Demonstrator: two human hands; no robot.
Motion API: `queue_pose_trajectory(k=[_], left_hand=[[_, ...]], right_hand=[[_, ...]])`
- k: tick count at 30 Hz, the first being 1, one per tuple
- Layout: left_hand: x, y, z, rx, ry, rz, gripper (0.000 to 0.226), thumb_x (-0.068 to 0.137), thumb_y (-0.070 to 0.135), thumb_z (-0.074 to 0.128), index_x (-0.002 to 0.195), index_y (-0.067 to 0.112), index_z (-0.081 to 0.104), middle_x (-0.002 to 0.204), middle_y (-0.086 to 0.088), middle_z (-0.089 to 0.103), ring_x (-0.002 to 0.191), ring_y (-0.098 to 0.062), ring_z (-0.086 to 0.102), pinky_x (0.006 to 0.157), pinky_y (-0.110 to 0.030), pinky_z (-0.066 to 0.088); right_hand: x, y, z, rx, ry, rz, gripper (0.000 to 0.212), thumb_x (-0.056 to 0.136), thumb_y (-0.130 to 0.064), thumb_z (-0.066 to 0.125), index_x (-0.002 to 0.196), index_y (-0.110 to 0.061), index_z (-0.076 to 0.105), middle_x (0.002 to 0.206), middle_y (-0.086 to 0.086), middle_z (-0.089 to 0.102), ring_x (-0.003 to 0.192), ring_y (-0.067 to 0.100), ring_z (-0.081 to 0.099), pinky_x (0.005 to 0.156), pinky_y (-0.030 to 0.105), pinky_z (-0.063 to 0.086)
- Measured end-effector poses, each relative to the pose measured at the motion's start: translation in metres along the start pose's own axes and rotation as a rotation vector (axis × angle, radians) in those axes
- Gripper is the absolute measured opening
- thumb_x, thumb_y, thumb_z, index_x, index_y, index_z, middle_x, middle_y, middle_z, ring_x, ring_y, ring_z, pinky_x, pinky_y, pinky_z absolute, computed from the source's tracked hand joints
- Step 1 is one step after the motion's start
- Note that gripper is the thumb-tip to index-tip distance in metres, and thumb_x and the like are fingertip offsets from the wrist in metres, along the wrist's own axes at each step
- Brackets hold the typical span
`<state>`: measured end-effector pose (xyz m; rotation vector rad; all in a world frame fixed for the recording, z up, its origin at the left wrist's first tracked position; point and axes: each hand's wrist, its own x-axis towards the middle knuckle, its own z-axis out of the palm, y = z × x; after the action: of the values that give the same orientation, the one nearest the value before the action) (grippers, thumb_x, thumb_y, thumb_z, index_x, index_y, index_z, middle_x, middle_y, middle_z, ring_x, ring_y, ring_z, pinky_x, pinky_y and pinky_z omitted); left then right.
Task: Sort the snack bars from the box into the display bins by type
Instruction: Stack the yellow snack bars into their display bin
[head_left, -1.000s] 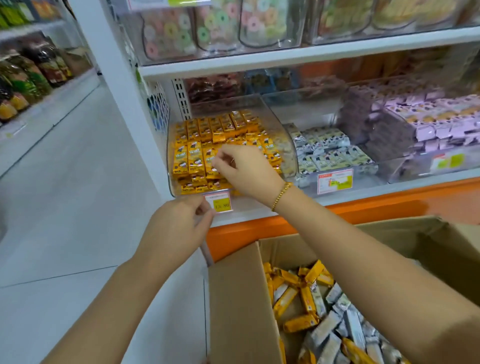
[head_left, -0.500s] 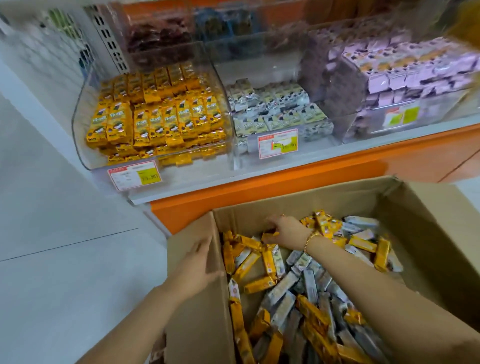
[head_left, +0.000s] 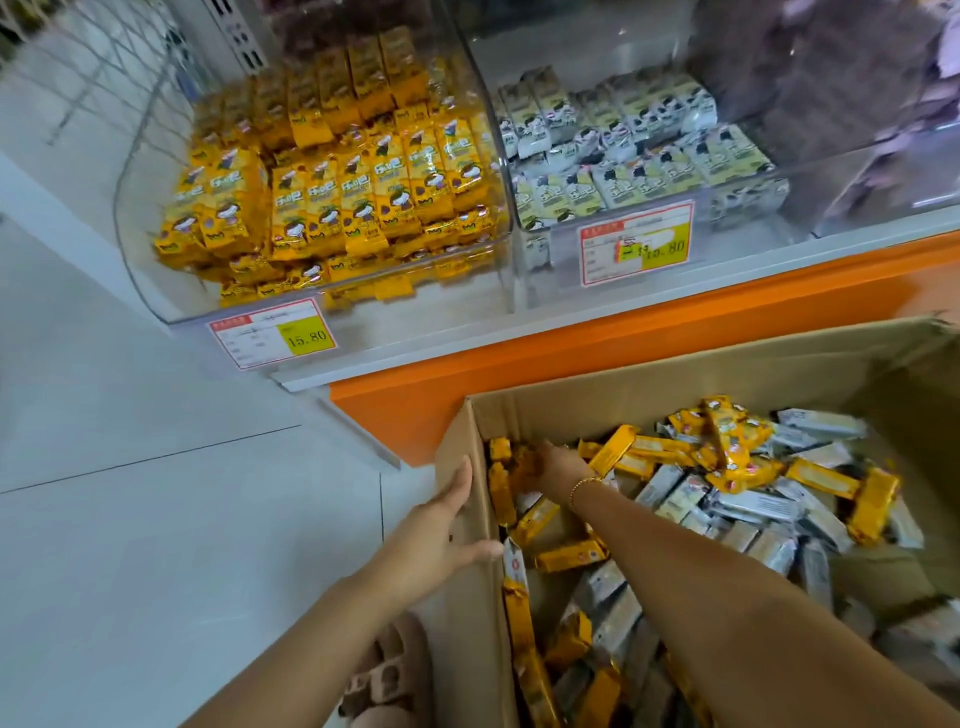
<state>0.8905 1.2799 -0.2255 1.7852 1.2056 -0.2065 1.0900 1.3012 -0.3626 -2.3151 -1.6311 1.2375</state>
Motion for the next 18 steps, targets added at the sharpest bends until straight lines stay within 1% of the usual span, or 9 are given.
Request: queue_pose_trajectory(k=[2, 3, 5, 7, 10, 12, 15, 17, 18], left_hand=[[-0.002, 0.000, 0.000, -0.046, -0.005, -0.004, 0.102, 0.081, 0.049, 0.067, 0.148, 0.037, -0.009, 0.157, 0.009, 0.009, 0.142, -0.013, 0.023, 0.114, -0.027, 0.024], [-0.002, 0.000, 0.001, -0.041, -0.008, -0.005, 0.102, 0.081, 0.049, 0.066, 0.148, 0.037, -0.009, 0.156, 0.009, 0.010, 0.142, -0.014, 0.023, 0.114, -0.028, 0.023], [-0.002, 0.000, 0.001, -0.040, -0.009, 0.000, 0.102, 0.081, 0.051, 0.065, 0.148, 0.038, -0.011, 0.157, 0.008, 0.010, 0.142, -0.015, 0.023, 0.116, -0.029, 0.023], [-0.003, 0.001, 0.002, -0.045, -0.009, 0.000, 0.102, 0.080, 0.051, 0.065, 0.147, 0.040, -0.012, 0.157, 0.007, 0.010, 0.142, -0.016, 0.024, 0.115, -0.031, 0.025], [-0.004, 0.002, 0.002, -0.046, 0.002, -0.002, 0.101, 0.082, 0.049, 0.065, 0.147, 0.039, -0.011, 0.157, 0.008, 0.011, 0.142, -0.017, 0.024, 0.113, -0.029, 0.025], [-0.006, 0.004, 0.001, -0.050, 0.003, 0.008, 0.101, 0.083, 0.047, 0.066, 0.148, 0.037, -0.010, 0.157, 0.008, 0.009, 0.142, -0.016, 0.023, 0.112, -0.027, 0.024], [-0.006, 0.006, 0.000, -0.023, 0.001, 0.012, 0.103, 0.082, 0.047, 0.066, 0.149, 0.033, -0.010, 0.158, 0.006, 0.008, 0.143, -0.015, 0.021, 0.112, -0.027, 0.023], [-0.007, 0.009, -0.001, 0.011, 0.007, 0.007, 0.104, 0.082, 0.047, 0.066, 0.150, 0.029, -0.010, 0.158, 0.004, 0.007, 0.143, -0.015, 0.021, 0.115, -0.030, 0.025], [-0.007, 0.011, -0.001, 0.031, 0.009, -0.006, 0.104, 0.082, 0.047, 0.066, 0.150, 0.028, -0.010, 0.159, 0.003, 0.007, 0.144, -0.016, 0.021, 0.115, -0.032, 0.025]], right_hand=[[0.000, -0.001, 0.002, -0.020, 0.053, 0.014, 0.044, 0.083, -0.035, 0.065, 0.119, -0.014, 0.056, 0.116, 0.012, 0.064, 0.109, 0.031, 0.059, 0.086, 0.035, 0.047], [0.000, -0.002, 0.003, -0.009, 0.055, 0.019, 0.042, 0.083, -0.035, 0.064, 0.118, -0.014, 0.057, 0.114, 0.012, 0.065, 0.108, 0.030, 0.059, 0.085, 0.034, 0.047], [-0.001, -0.004, 0.008, 0.021, 0.025, 0.004, 0.045, 0.088, -0.035, 0.058, 0.127, -0.014, 0.050, 0.118, 0.015, 0.063, 0.111, 0.031, 0.057, 0.087, 0.034, 0.045], [-0.002, -0.007, 0.010, 0.049, -0.004, -0.040, 0.047, 0.092, -0.030, 0.055, 0.134, -0.014, 0.043, 0.124, 0.017, 0.060, 0.114, 0.033, 0.055, 0.088, 0.033, 0.043], [-0.007, -0.009, 0.009, 0.119, 0.005, -0.043, 0.041, 0.088, -0.022, 0.061, 0.125, -0.010, 0.051, 0.122, 0.015, 0.061, 0.112, 0.032, 0.056, 0.088, 0.034, 0.044], [-0.012, -0.005, 0.011, 0.126, 0.032, -0.018, 0.041, 0.083, -0.019, 0.068, 0.121, -0.009, 0.055, 0.118, 0.014, 0.063, 0.111, 0.031, 0.058, 0.089, 0.035, 0.047], [-0.028, 0.005, 0.014, 0.094, 0.097, -0.005, 0.039, 0.083, -0.024, 0.069, 0.119, -0.013, 0.058, 0.116, 0.010, 0.065, 0.108, 0.028, 0.060, 0.088, 0.032, 0.048], [-0.042, 0.011, 0.010, 0.201, 0.135, 0.018, 0.035, 0.084, -0.030, 0.069, 0.114, -0.015, 0.061, 0.112, 0.008, 0.066, 0.104, 0.026, 0.061, 0.087, 0.032, 0.049], [-0.050, 0.015, 0.004, 0.286, 0.153, 0.034, 0.029, 0.083, -0.029, 0.071, 0.107, -0.017, 0.062, 0.106, 0.008, 0.067, 0.098, 0.024, 0.061, 0.084, 0.032, 0.050]])
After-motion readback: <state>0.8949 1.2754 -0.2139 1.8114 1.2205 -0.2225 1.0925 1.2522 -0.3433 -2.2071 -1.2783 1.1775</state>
